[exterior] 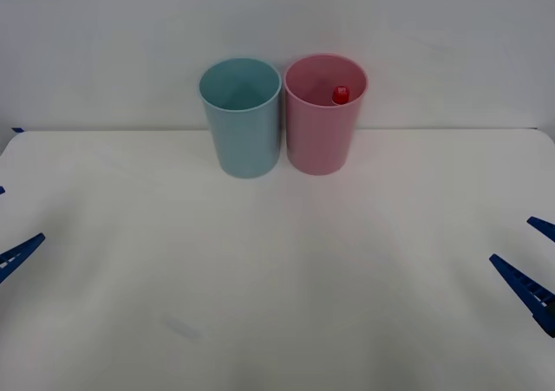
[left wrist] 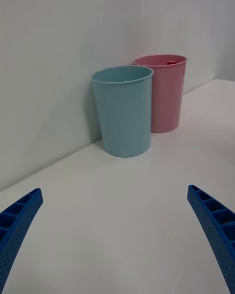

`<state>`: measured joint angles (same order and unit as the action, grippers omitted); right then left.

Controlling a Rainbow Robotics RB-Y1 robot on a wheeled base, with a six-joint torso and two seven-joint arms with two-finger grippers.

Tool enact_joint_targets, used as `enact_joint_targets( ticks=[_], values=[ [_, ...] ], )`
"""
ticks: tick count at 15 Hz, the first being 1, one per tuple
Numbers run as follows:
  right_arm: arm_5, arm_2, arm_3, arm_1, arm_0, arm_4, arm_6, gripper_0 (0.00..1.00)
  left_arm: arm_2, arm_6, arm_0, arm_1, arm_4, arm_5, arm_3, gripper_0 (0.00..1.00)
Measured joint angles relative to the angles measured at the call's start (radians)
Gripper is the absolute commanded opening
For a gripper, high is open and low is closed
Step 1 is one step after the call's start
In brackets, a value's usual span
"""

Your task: Grasp the object on the table and drop it into the matching bin: aluminum can to the light blue bin, PET bottle to the pink bin.

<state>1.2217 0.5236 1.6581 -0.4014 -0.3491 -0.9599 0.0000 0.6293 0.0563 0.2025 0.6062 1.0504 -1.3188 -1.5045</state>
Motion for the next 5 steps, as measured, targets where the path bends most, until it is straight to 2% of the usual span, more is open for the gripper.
enact_joint_targets(
  ticks=[5],
  values=[
    [0.000, 0.000, 0.000, 0.000, 0.000, 0.000, 0.000, 1.00, -0.006, -0.012, 0.023, 0.012, -0.025, -0.003, 0.001, 1.00]
  ],
)
